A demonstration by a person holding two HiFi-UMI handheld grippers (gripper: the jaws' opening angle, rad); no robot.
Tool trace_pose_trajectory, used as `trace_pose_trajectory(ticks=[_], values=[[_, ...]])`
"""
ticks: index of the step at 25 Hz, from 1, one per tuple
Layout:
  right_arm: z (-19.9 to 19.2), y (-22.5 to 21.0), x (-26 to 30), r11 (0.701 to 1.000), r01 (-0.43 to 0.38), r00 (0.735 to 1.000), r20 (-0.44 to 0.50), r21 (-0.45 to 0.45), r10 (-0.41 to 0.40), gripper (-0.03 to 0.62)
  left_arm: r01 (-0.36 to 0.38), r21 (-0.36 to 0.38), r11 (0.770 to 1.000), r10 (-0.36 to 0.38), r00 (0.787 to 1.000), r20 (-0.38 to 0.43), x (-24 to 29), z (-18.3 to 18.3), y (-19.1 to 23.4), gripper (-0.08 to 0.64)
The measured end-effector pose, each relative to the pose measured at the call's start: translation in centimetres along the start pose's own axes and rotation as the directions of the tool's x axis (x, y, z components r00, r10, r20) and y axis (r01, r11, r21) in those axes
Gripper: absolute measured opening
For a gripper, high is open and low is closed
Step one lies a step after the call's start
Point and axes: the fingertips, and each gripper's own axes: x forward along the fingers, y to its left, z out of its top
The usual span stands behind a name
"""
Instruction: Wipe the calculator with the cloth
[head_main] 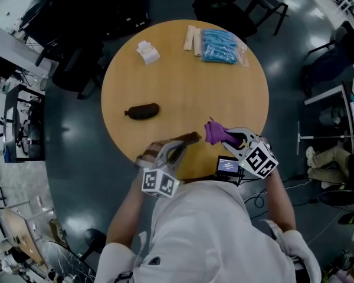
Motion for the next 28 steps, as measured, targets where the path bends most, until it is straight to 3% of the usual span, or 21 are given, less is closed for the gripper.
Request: trace_pose_trajectory(ticks=[2, 4, 7, 12, 16, 23, 28], values=[[0.6, 0.4, 0.2, 1.0, -0.022, 1.0, 0.016, -0.007, 0.022, 0.087, 0.037, 0.159, 0.987, -0.039, 0.999, 0.006, 0.3, 0.7, -1.3, 0.043], [1.4, 0.9, 0.4, 0.999, -0.049, 0.998, 0.026, -0.021, 0.05, 0.087, 0.064, 0.28, 0.958, -0.07, 0.997, 0.012, 0.5, 0.8, -2.4, 0.043], [2.7, 1.9, 0.7, 0.994, -0.105, 0.993, 0.051, -0.036, 0.107, 0.087, 0.098, 0.411, 0.906, -0.109, 0.994, 0.003, 0.8, 0.6, -3.6, 0.042], [4.8, 4.2, 1.7, 0.97, -0.242, 0.967, 0.082, -0.011, 0.243, 0.087, 0.162, 0.462, 0.872, -0.191, 0.981, 0.018, 0.9, 0.9, -5.6, 0.043], [5.6, 5.8, 2.7, 0.939, -0.344, 0.939, 0.015, -0.021, 0.345, 0.087, 0.173, 0.503, 0.847, -0.217, 0.976, 0.032, 0.8, 1.3, -6.5, 0.042], [4.3, 6.1, 3.8, 0.912, -0.408, 0.913, -0.018, 0.042, 0.409, 0.087, 0.155, 0.492, 0.857, -0.234, 0.967, 0.102, 0.7, 2.8, -6.2, 0.043], [4.0, 5.9, 4.8, 0.9, -0.43, 0.901, -0.031, 0.065, 0.433, 0.087, 0.136, 0.545, 0.827, -0.243, 0.962, 0.127, 0.4, 3.6, -5.8, 0.041]])
